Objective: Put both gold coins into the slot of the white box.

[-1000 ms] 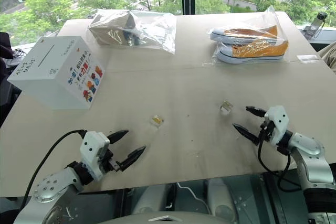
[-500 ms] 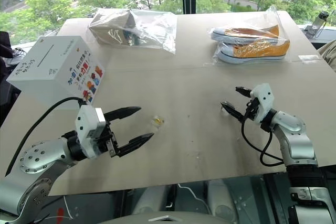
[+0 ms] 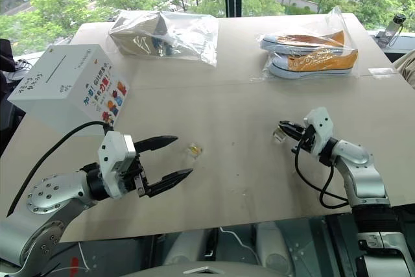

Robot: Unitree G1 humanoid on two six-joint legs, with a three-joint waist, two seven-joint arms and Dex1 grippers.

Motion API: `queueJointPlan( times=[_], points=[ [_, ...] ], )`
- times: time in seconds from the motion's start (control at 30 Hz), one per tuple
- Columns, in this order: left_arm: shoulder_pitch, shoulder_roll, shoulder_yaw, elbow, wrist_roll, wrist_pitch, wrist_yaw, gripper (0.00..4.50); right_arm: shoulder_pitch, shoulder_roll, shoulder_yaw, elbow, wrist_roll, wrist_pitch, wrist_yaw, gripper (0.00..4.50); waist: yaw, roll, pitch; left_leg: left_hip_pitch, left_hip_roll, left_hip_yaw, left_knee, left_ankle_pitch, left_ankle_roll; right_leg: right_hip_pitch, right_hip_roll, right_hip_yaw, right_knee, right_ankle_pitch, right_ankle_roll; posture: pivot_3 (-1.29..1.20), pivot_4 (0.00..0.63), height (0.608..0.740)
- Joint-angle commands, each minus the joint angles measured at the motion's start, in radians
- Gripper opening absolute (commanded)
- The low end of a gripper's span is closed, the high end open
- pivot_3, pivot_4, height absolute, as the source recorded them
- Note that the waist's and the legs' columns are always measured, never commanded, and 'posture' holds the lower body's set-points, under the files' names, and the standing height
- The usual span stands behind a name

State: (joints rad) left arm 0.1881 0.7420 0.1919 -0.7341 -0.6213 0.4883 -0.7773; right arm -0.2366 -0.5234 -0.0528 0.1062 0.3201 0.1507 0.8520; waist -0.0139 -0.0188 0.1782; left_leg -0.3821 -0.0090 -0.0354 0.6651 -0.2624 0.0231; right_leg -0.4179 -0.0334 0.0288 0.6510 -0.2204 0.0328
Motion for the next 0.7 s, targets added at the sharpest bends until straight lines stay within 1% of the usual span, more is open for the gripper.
queueJointPlan(
  times=[0.03,0.1,0.17,0.27,0.37,0.57,0.7],
  points=[
    [-0.011,0.009,-0.002,-0.025,0.003,-0.007,0.0,4.5,0.002,-0.003,-0.029,-0.038,0.019,-0.005,-0.005,0.28,0.0,0.0,0.0,0.0,0.0,0.0,0.0,0.0,0.0,0.0,0.0,0.0,0.0,0.0,0.0,0.0,0.15,0.74],
    [-0.013,0.009,-0.006,-0.022,0.006,-0.009,0.0,4.5,-0.002,0.0,-0.041,-0.032,0.01,-0.025,-0.025,0.85,0.0,0.0,0.0,0.0,0.0,0.0,0.0,0.0,0.0,0.0,0.0,0.0,0.0,0.0,0.0,0.0,0.15,0.74],
    [-0.016,0.007,-0.009,-0.021,0.009,-0.008,0.001,4.5,-0.011,0.01,-0.062,-0.025,0.026,-0.027,-0.044,1.83,0.0,0.0,0.0,0.0,0.0,0.0,0.0,0.0,0.0,0.0,0.0,0.0,0.0,0.0,0.0,0.0,0.15,0.74],
    [-0.019,0.006,-0.012,-0.02,0.012,-0.006,0.002,4.5,-0.013,0.022,-0.081,-0.044,0.066,0.008,-0.048,3.09,0.0,0.0,0.0,0.0,0.0,0.0,0.0,0.0,0.0,0.0,0.0,0.0,0.0,0.0,0.0,0.0,0.15,0.74],
    [-0.017,0.008,-0.012,-0.021,0.016,-0.005,0.001,4.5,0.009,0.02,-0.072,-0.081,0.091,0.036,-0.028,3.09,0.0,0.0,0.0,0.0,0.0,0.0,0.0,0.0,0.0,0.0,0.0,0.0,0.0,0.0,0.0,0.0,0.15,0.74],
    [-0.02,0.005,-0.01,-0.018,0.019,-0.004,0.002,4.5,0.021,0.023,-0.082,-0.099,0.086,0.029,-0.055,3.09,0.0,0.0,0.0,0.0,0.0,0.0,0.0,0.0,0.0,0.0,0.0,0.0,0.0,0.0,0.0,0.0,0.15,0.74],
    [-0.025,0.001,-0.017,-0.014,0.027,-0.007,0.003,4.5,0.055,0.006,-0.039,-0.119,0.063,0.035,-0.028,3.09,0.0,0.0,0.0,0.0,0.0,0.0,0.0,0.0,0.0,0.0,0.0,0.0,0.0,0.0,0.0,0.0,0.15,0.74]
  ],
)
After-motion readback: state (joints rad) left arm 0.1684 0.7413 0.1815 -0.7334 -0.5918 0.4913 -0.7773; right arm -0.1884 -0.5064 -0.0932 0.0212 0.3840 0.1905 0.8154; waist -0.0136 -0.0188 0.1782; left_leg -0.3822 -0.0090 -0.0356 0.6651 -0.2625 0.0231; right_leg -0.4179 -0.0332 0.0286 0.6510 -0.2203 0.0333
